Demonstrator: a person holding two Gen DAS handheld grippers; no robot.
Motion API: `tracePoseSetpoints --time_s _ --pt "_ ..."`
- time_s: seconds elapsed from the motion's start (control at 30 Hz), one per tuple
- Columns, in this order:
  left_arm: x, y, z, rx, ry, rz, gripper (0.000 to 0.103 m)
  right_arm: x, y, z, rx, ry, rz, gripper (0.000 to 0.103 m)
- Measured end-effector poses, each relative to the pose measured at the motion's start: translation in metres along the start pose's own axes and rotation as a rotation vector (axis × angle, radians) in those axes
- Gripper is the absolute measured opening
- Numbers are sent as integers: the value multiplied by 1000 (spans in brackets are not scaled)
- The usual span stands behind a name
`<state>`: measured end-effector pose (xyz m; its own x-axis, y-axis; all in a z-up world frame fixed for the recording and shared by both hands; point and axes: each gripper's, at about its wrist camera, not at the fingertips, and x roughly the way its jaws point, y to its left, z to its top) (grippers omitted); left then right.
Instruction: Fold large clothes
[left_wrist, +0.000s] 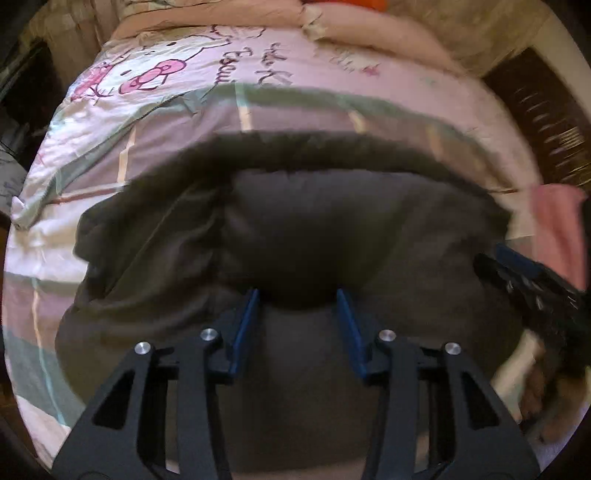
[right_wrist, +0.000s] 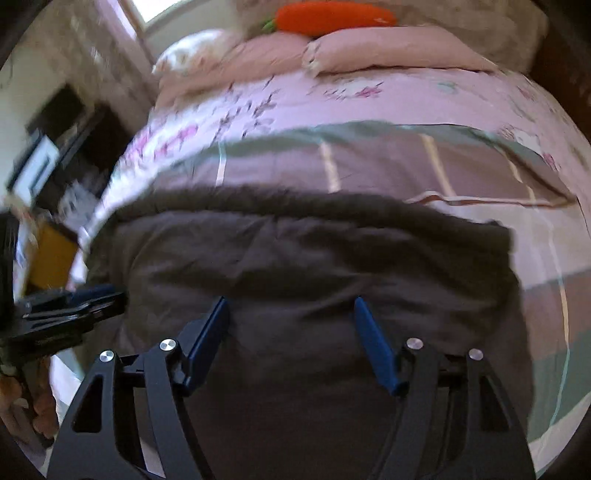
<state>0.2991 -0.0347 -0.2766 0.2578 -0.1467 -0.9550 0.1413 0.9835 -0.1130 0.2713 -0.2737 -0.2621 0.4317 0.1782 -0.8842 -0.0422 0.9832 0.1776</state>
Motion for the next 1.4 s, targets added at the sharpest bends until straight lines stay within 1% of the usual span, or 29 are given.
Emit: tracePoseSetpoints --time_s 0.03,0.07,0.13,0.17,0.23,0.27,0.3,0.33,0.37,0.43,0.47,0.5,0.53,0.57,0.63,0.67,0.7,0.8,0.87,0.9,0.93,1.0,1.03,1.1,1.17,1.27,1.3,1.33,1.4 --pt "9 2 4 -6 2 32 52 11 -1 2 -13 -7 -47 72" --pt "20 11 10 -30 9 63 57 24 -10 6 -2 -16 -91 77" --pt "35 37 22 -88 22 100 57 34 -40 13 67 -36 -148 79" --pt "38 53 28 -113 23 180 57 38 -69 19 128 -46 -254 79" --pt "50 100 37 -164 53 340 56 41 -126 21 268 -33 -377 79" --pt "54 120 37 -193 83 371 56 41 -161 17 355 0 -422 80" --pt "59 144 34 -229 115 405 55 42 -185 12 412 33 -459 80" --pt "59 159 32 -248 125 430 53 41 -209 3 468 65 -500 80" --pt "56 174 29 -260 123 459 54 35 -233 -7 510 82 -548 79" --pt "44 189 25 -280 94 479 58 16 -253 -17 535 58 -614 79" --pt "28 192 23 -303 46 469 57 2 -258 -21 553 17 -604 79" --pt "10 186 22 -305 -5 462 56 -23 -256 -27 586 -59 -527 79" --pt "-3 175 22 -292 -46 449 57 -38 -249 -31 599 -100 -474 79" --pt "-19 157 20 -264 -90 414 60 -61 -228 -39 595 -155 -379 79" --pt "-40 110 15 -182 -131 322 68 -81 -184 -50 545 -171 -281 80" --pt "-48 81 12 -128 -142 263 68 -89 -151 -61 507 -171 -232 80" --pt "-54 51 8 -70 -154 212 68 -90 -129 -67 488 -173 -217 80" --pt "-53 -34 -3 132 -172 132 69 -74 -74 -83 460 -194 -190 80" --pt "-36 -73 -13 234 -162 143 69 -55 -56 -88 475 -180 -187 80" --pt "-24 -84 -16 247 -132 153 69 -39 -46 -89 476 -160 -202 80" --pt "-9 -86 -18 236 -86 147 69 -21 -39 -89 455 -117 -234 80" --pt "17 -75 -19 158 -10 121 72 -1 -32 -90 425 -70 -277 85" --pt "29 -66 -19 117 27 112 75 9 -34 -93 423 -49 -276 86" --pt "47 -55 -19 77 77 104 79 29 -48 -101 452 -10 -231 90" --pt "59 -53 -20 64 106 116 81 45 -56 -104 458 36 -215 91" --pt "68 -64 -20 82 117 187 82 51 -56 -100 436 72 -232 92" --pt "70 -66 -18 77 122 196 83 49 -58 -98 437 84 -225 91" --pt "72 -66 -16 66 128 195 83 43 -59 -96 449 75 -215 90" --pt "76 -64 -11 47 137 187 84 18 -60 -93 461 -24 -203 87"
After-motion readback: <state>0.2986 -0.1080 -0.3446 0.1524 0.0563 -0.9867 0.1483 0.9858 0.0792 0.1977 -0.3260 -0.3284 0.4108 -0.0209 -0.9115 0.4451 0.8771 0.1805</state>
